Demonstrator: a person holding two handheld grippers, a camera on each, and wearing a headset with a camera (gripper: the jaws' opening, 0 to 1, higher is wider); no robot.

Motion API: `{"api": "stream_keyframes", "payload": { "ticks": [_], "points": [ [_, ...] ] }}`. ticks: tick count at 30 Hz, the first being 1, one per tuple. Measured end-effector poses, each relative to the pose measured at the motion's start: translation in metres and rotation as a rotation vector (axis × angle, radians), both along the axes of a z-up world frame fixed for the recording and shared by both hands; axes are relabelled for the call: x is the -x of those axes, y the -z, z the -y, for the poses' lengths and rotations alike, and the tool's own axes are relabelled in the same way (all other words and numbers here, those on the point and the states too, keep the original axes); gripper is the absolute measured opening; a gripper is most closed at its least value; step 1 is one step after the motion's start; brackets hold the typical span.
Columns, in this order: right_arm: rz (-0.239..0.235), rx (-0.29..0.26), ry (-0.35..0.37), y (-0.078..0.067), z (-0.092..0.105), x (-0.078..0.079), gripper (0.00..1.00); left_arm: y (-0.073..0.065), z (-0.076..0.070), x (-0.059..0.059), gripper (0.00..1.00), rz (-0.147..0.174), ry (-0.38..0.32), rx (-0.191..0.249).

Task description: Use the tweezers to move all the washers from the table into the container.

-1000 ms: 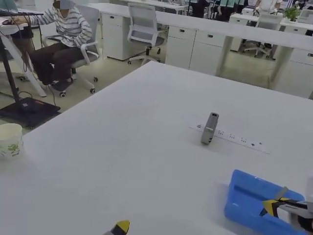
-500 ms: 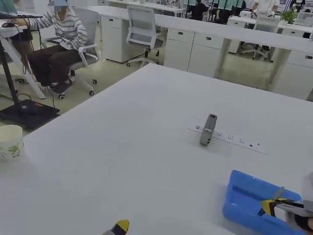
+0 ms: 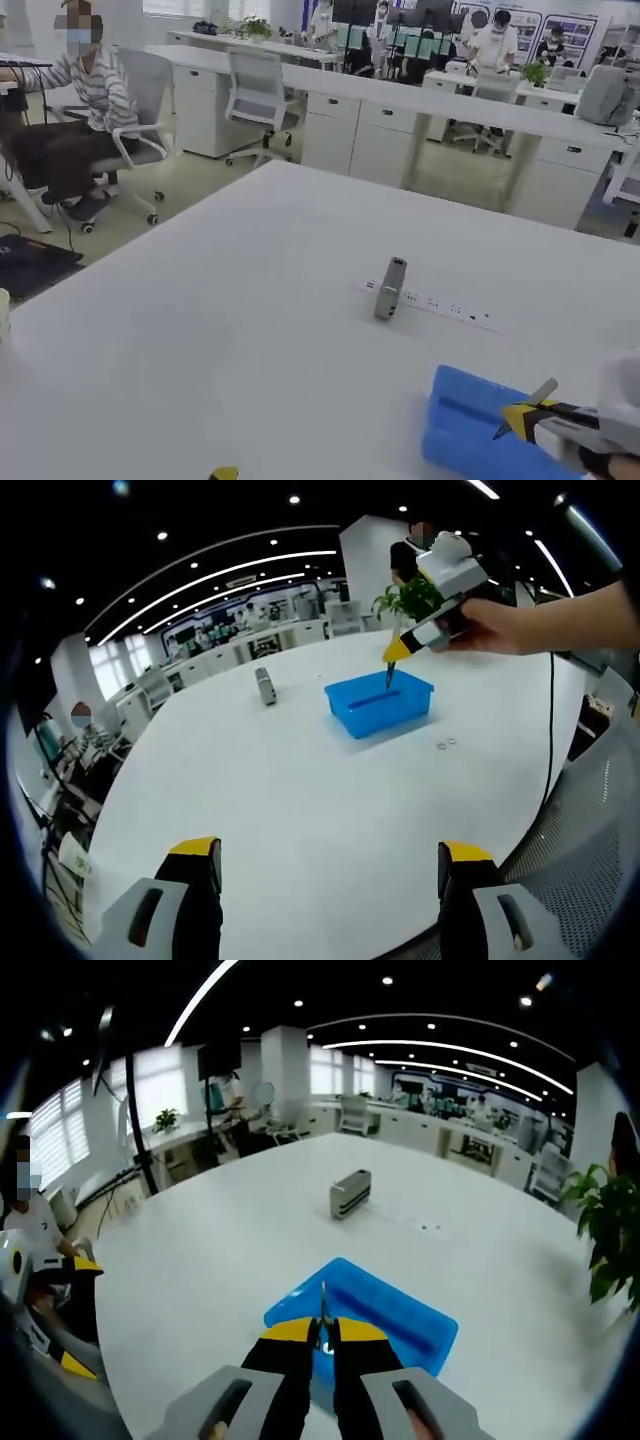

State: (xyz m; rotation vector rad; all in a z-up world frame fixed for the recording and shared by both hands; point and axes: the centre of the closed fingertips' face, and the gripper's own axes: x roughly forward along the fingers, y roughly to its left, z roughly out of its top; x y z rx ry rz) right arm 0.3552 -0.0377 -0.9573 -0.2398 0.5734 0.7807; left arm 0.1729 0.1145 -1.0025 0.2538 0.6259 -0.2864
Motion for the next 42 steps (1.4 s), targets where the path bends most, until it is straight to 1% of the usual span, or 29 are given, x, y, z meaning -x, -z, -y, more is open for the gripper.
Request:
{"api": "stream_keyframes", "payload": {
  "ticks": [3, 8, 10, 13, 19, 22, 27, 31, 39, 42],
  "points": [
    [0.015, -0.004, -0.006, -0.007, 0.003, 0.011, 0.03, 0.0, -0.001, 0.0, 0.91, 0.002, -0.003, 0.004],
    [0.008, -0.008, -0.002, -0.005, 0.01, 0.024, 0.03, -0.001, 0.001, 0.0, 0.91, 0.01, 0.009, -0.006],
    [0.004, 0.0, 0.003, -0.001, 0.016, 0.031, 0.03, -0.001, 0.001, -0.001, 0.91, 0.013, 0.012, -0.009],
    [-0.012, 0.0, 0.014, 0.007, 0.022, 0.043, 0.03, -0.001, 0.001, -0.001, 0.91, 0.016, 0.012, -0.015],
    [-0.036, 0.01, 0.026, 0.018, 0.031, 0.056, 0.03, -0.003, 0.002, 0.0, 0.92, 0.028, 0.013, -0.021],
    [-0.049, 0.027, 0.023, 0.026, 0.033, 0.062, 0.03, -0.003, 0.003, 0.0, 0.92, 0.032, 0.019, -0.021],
    [-0.074, 0.053, 0.015, 0.041, 0.035, 0.068, 0.03, -0.004, 0.002, -0.001, 0.92, 0.038, 0.007, -0.018],
    [-0.094, 0.064, 0.006, 0.05, 0.033, 0.071, 0.03, -0.004, 0.0, -0.001, 0.92, 0.04, -0.004, -0.019],
    [-0.125, 0.094, 0.01, 0.065, 0.038, 0.067, 0.03, -0.004, -0.001, -0.002, 0.92, 0.035, -0.009, -0.024],
    [-0.136, 0.091, 0.014, 0.069, 0.041, 0.066, 0.03, -0.004, -0.002, -0.002, 0.92, 0.036, -0.013, -0.023]
  ]
}}
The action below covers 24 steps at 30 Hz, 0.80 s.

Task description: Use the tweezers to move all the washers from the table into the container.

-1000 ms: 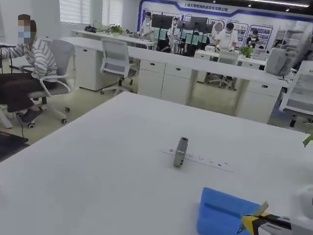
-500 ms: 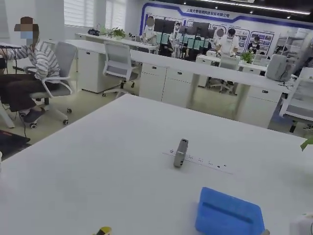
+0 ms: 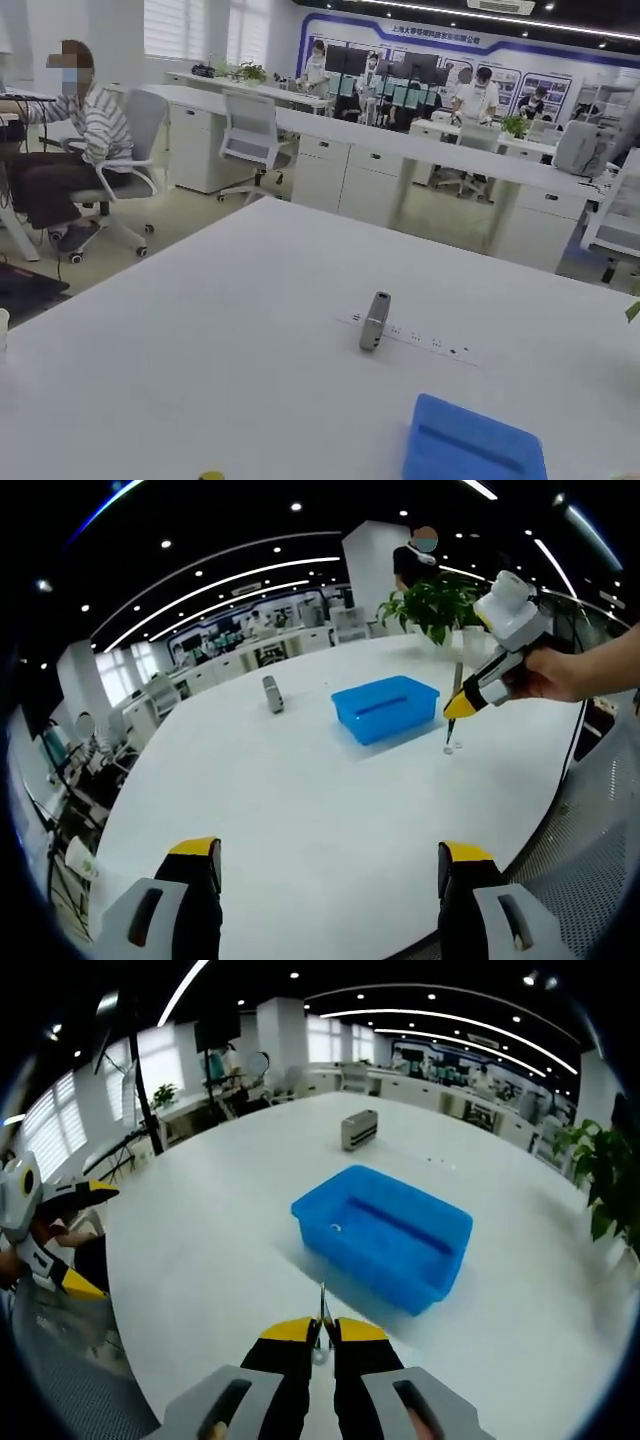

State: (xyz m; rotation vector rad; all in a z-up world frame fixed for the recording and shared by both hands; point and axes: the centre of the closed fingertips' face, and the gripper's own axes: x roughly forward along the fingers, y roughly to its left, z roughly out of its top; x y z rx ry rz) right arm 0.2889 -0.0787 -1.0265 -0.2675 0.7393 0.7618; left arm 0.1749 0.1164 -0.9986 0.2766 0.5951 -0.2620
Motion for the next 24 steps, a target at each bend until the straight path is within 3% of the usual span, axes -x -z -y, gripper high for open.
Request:
{"api": "stream_keyframes", "payload": {
  "ticks": [9, 24],
  "points": [
    [-0.013, 0.001, 0.016, 0.0075, 0.004, -0.0038, 0.03, 0.0028, 0.0001, 0.0006, 0.91, -0.016, 0.004, -0.009],
    [-0.013, -0.019, 0.001, 0.008, 0.0024, 0.0059, 0.03, 0.0062, -0.0013, 0.0016, 0.91, -0.036, 0.0, -0.024]
  ]
}}
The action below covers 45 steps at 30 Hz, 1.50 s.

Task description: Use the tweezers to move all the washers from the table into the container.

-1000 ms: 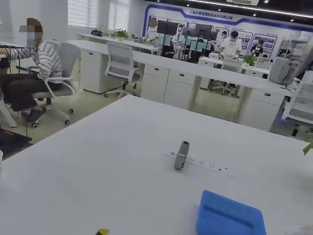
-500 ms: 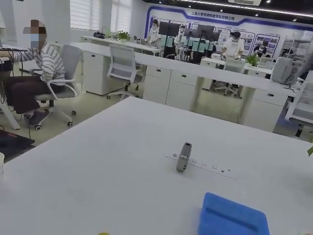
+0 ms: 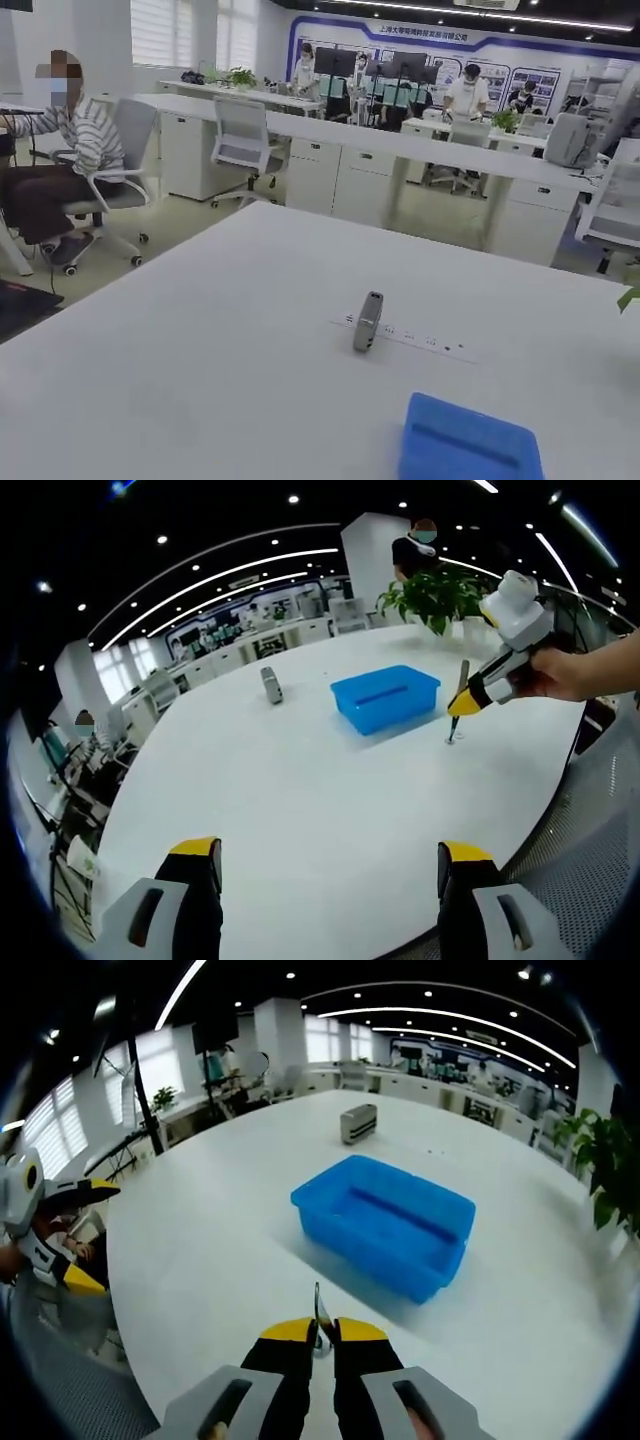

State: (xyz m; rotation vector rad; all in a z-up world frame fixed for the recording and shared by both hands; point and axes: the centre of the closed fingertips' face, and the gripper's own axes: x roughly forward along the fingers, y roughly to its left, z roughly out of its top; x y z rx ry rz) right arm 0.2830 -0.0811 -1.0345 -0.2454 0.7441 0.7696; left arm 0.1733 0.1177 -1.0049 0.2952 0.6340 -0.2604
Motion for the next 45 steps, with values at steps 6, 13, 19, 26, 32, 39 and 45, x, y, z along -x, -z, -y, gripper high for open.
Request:
{"api": "stream_keyframes", "payload": {
  "ticks": [6, 13, 19, 26, 32, 39, 45],
  "points": [
    [0.013, 0.005, -0.006, 0.0, 0.0, 0.0, 0.02, 0.002, 0.001, 0.001, 0.91, -0.006, 0.015, -0.028],
    [0.007, 0.008, 0.001, 0.0, -0.001, -0.001, 0.02, 0.0, 0.004, 0.001, 0.91, -0.002, 0.027, -0.019],
    [-0.002, -0.001, 0.008, -0.004, -0.002, 0.0, 0.02, -0.001, 0.006, 0.001, 0.91, 0.003, 0.033, -0.006],
    [0.02, -0.003, -0.002, -0.018, -0.004, -0.004, 0.02, -0.001, 0.006, 0.001, 0.91, 0.007, 0.038, -0.004],
    [0.04, -0.002, -0.01, -0.028, -0.005, -0.01, 0.02, -0.003, 0.007, 0.001, 0.91, 0.014, 0.038, 0.002],
    [0.069, -0.002, -0.022, -0.041, -0.008, -0.015, 0.02, -0.003, 0.007, 0.001, 0.91, 0.016, 0.037, 0.004],
    [0.093, -0.013, -0.018, -0.052, -0.01, -0.021, 0.02, -0.003, 0.007, 0.001, 0.91, 0.017, 0.038, 0.007]
  ]
}}
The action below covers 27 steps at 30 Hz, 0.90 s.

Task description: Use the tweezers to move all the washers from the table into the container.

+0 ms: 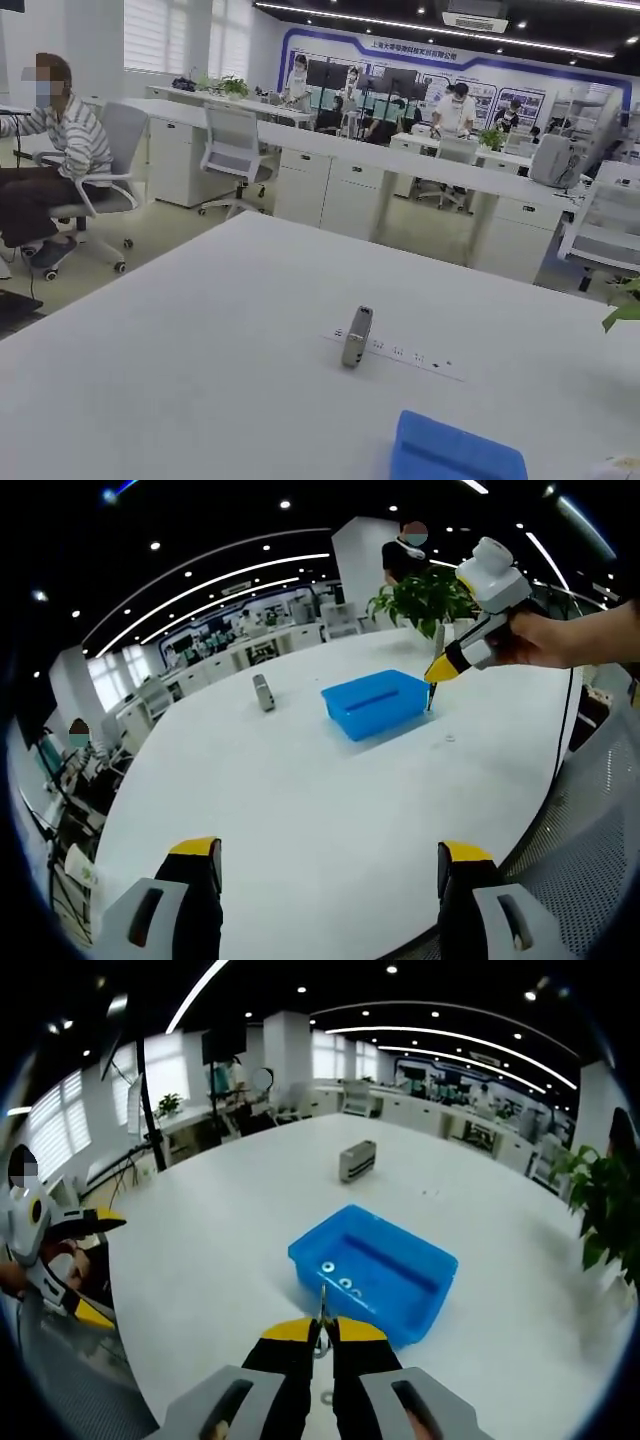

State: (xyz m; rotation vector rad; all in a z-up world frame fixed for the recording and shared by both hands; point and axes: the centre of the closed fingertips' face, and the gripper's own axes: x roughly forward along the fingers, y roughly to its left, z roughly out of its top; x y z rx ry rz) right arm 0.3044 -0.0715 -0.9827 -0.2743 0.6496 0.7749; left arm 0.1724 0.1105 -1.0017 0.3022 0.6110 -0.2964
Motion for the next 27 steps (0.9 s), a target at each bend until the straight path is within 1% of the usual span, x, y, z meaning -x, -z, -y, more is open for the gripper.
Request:
{"api": "stream_keyframes", "payload": {
  "ticks": [8, 9, 12, 21, 27],
  "points": [
    [0.016, -0.008, 0.006, -0.009, -0.001, -0.01, 0.02, 0.001, 0.0, 0.0, 0.91, -0.002, -0.003, 0.003],
    [0.02, -0.007, 0.005, -0.009, -0.001, -0.011, 0.02, 0.0, -0.001, -0.001, 0.91, 0.002, -0.005, 0.003],
    [0.028, -0.001, 0.001, -0.012, -0.002, -0.015, 0.02, 0.0, -0.001, 0.0, 0.91, 0.0, -0.008, 0.006],
    [0.045, -0.006, 0.008, -0.018, -0.005, -0.029, 0.02, 0.001, -0.001, 0.0, 0.91, -0.007, -0.004, 0.001],
    [0.054, -0.003, 0.012, -0.019, -0.007, -0.038, 0.02, 0.002, -0.001, 0.0, 0.91, -0.01, -0.002, 0.003]
  ]
}}
